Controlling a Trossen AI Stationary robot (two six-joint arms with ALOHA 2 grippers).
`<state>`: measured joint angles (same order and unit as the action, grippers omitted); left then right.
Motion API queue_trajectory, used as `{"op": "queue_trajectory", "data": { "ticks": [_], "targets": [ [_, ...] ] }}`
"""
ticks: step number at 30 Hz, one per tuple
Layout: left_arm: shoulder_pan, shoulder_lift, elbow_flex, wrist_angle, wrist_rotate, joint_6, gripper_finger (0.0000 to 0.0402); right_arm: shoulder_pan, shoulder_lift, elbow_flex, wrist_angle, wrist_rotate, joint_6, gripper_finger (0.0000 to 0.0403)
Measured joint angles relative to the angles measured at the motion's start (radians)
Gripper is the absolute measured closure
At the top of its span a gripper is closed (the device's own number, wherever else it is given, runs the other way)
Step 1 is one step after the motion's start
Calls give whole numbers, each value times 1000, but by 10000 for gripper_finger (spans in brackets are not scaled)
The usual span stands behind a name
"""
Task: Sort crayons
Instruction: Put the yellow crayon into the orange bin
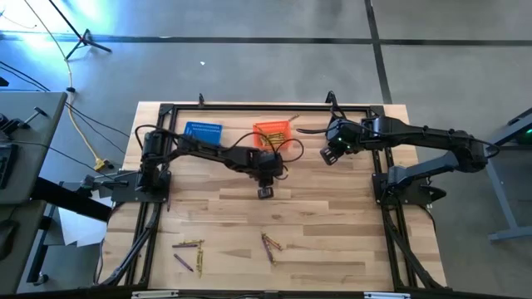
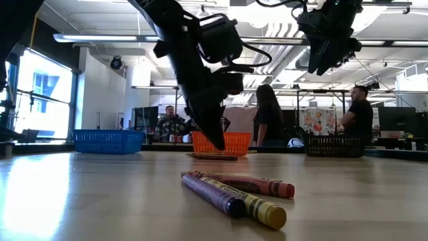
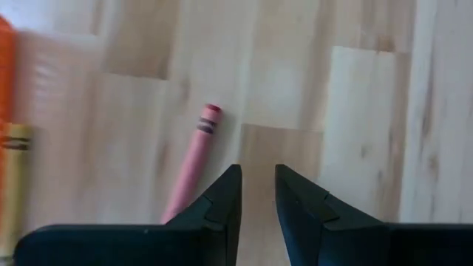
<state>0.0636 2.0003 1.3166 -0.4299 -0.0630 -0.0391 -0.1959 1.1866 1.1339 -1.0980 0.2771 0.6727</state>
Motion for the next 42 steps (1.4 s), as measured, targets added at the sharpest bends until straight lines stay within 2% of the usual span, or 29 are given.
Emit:
{"op": "queue_trajectory", "data": {
  "ticks": [12,23,42],
  "targets": [
    [91,0,28,-30,-42,132,332,0,0,0,1,0,0,269],
    [162,0,28,-29,-140,275,332,0,0,0,1,0,0,269],
    [225,49,21,9,-120,313,332,0,0,0,6,0,0,269]
  ]
}}
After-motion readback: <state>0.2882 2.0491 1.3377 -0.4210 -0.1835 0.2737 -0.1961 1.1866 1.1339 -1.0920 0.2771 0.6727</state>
